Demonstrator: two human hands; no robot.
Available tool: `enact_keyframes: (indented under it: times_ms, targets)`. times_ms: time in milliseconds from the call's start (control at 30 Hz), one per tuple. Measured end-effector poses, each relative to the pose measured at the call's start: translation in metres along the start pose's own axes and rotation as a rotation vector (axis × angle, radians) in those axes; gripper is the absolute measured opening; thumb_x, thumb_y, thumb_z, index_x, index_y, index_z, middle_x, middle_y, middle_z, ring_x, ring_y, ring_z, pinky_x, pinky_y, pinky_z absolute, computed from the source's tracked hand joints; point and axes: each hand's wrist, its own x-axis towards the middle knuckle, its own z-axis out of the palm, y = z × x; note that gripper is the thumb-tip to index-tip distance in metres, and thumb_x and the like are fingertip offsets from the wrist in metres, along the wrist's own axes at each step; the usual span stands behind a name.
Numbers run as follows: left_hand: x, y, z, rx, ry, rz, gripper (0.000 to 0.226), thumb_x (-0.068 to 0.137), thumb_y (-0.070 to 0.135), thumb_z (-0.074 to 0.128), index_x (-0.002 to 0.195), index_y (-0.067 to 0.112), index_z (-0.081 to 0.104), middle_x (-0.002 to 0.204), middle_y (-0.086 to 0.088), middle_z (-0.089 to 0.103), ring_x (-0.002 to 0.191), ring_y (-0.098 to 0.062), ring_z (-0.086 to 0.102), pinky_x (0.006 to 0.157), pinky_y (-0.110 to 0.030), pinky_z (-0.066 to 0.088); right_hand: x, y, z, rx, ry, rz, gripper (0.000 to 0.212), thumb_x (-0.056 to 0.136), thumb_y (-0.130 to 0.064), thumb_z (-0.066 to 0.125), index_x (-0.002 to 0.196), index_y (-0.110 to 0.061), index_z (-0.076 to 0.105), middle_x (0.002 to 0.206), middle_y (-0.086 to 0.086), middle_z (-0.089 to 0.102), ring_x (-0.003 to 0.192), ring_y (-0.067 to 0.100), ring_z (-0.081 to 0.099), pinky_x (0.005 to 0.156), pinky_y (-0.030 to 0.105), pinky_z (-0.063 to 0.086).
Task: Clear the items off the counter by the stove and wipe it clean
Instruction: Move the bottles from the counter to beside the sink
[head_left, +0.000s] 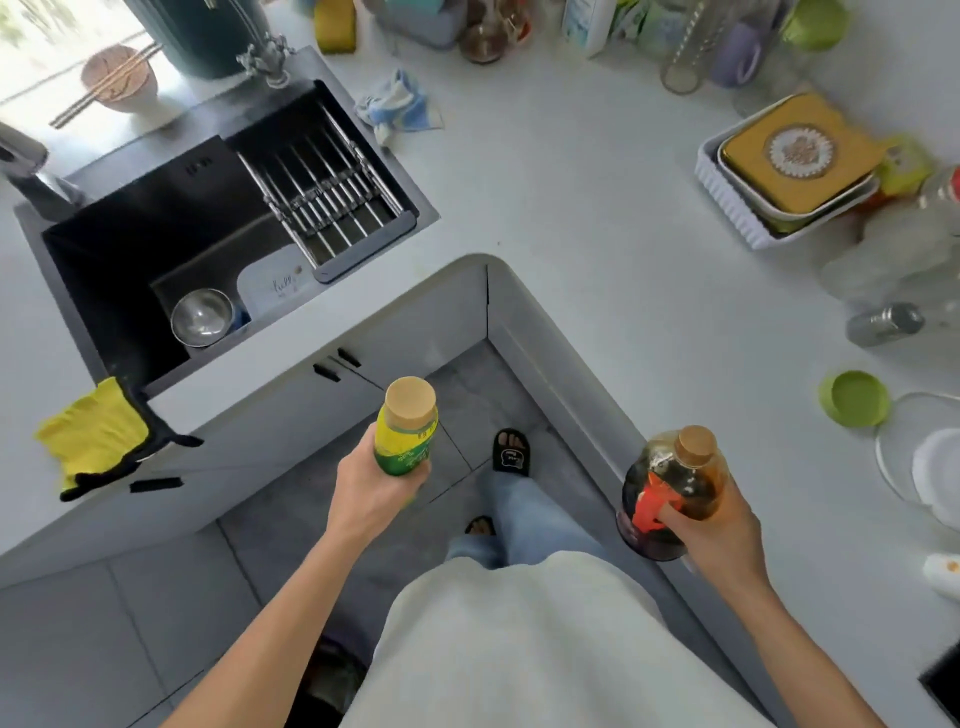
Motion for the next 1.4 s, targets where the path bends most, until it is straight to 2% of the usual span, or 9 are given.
enact_keyframes:
  times_ms: [267,467,667,800,867,1000,1133,1300,1400]
  targets:
    - [0.058,0.029,-0.027,0.051,-0.013,-0.039,0.04,0.067,0.047,0.08,0.103,0.048,0.062,0.095,0.028,0.073,0.087,0.005,0.069,0.069,-0.024,0.053,0.058,-0.088,0.019,0.061,-0.068,-0.056,0.065,0.072,-0.018,0.086,0.128,-0.036,0.061,0.112,-0.017,0.072,0.104,0.008,0.068,0.082,0.023,0.051]
    - [0.08,0.037,-0.058,0.057,0.018,-0.072,0.045,0.064,0.052,0.08,0.107,0.048,0.064,0.092,0.027,0.075,0.083,0.005,0.071,0.065,-0.021,0.052,0.095,-0.164,0.046,0.121,-0.118,-0.114,0.066,0.067,-0.021,0.089,0.124,-0.041,0.061,0.11,-0.02,0.073,0.101,-0.001,0.068,0.083,0.025,0.056]
    - [0.129,0.064,-0.087,0.087,-0.032,-0.05,0.046,0.069,0.035,0.09,0.101,0.053,0.063,0.091,0.031,0.073,0.083,0.007,0.07,0.063,-0.02,0.051,0.132,-0.222,0.066,0.156,-0.082,-0.141,0.068,0.068,-0.023,0.091,0.126,-0.044,0.059,0.112,-0.022,0.072,0.102,-0.004,0.068,0.084,0.022,0.055]
    - [0.174,0.103,-0.097,0.108,-0.09,0.025,0.036,0.062,0.047,0.081,0.093,0.039,0.066,0.085,0.023,0.075,0.076,0.0,0.071,0.061,-0.027,0.054,0.145,-0.244,0.069,0.171,-0.005,-0.114,0.07,0.068,-0.027,0.092,0.128,-0.045,0.06,0.113,-0.023,0.073,0.102,-0.004,0.068,0.087,0.025,0.057]
    - [0.198,0.13,-0.099,0.108,-0.132,0.088,0.034,0.063,0.045,0.081,0.093,0.044,0.065,0.084,0.022,0.075,0.076,-0.001,0.072,0.061,-0.025,0.057,0.153,-0.252,0.069,0.202,0.032,-0.093,0.071,0.069,-0.03,0.093,0.129,-0.044,0.06,0.112,-0.023,0.073,0.102,-0.004,0.069,0.087,0.025,0.057]
    - [0.248,0.191,-0.09,0.103,-0.187,0.248,0.037,0.065,0.042,0.083,0.093,0.054,0.063,0.085,0.028,0.074,0.08,0.005,0.071,0.064,-0.008,0.051,0.175,-0.275,0.068,0.232,0.136,-0.094,0.069,0.071,-0.033,0.092,0.129,-0.046,0.058,0.108,-0.034,0.07,0.099,-0.015,0.065,0.081,0.014,0.05]
    - [0.297,0.247,-0.064,0.083,-0.224,0.334,0.039,0.064,0.046,0.082,0.091,0.063,0.059,0.09,0.035,0.071,0.081,0.011,0.068,0.064,-0.003,0.049,0.208,-0.297,0.064,0.26,0.204,-0.097,0.071,0.069,-0.03,0.092,0.131,-0.042,0.058,0.113,-0.023,0.071,0.105,-0.007,0.065,0.088,0.018,0.051]
    - [0.352,0.301,-0.02,0.074,-0.241,0.387,0.043,0.067,0.048,0.084,0.103,0.047,0.061,0.088,0.021,0.074,0.084,0.008,0.069,0.061,-0.01,0.051,0.262,-0.325,0.061,0.315,0.266,-0.131,0.076,0.066,-0.035,0.095,0.132,-0.041,0.057,0.113,-0.028,0.068,0.101,-0.02,0.059,0.079,-0.003,0.044]
    - [0.38,0.322,0.003,0.057,-0.211,0.403,0.042,0.069,0.047,0.086,0.102,0.05,0.06,0.088,0.026,0.072,0.082,0.01,0.068,0.069,-0.021,0.053,0.293,-0.342,0.06,0.343,0.285,-0.151,0.074,0.064,-0.039,0.096,0.127,-0.049,0.057,0.111,-0.033,0.067,0.102,-0.022,0.059,0.077,-0.005,0.042]
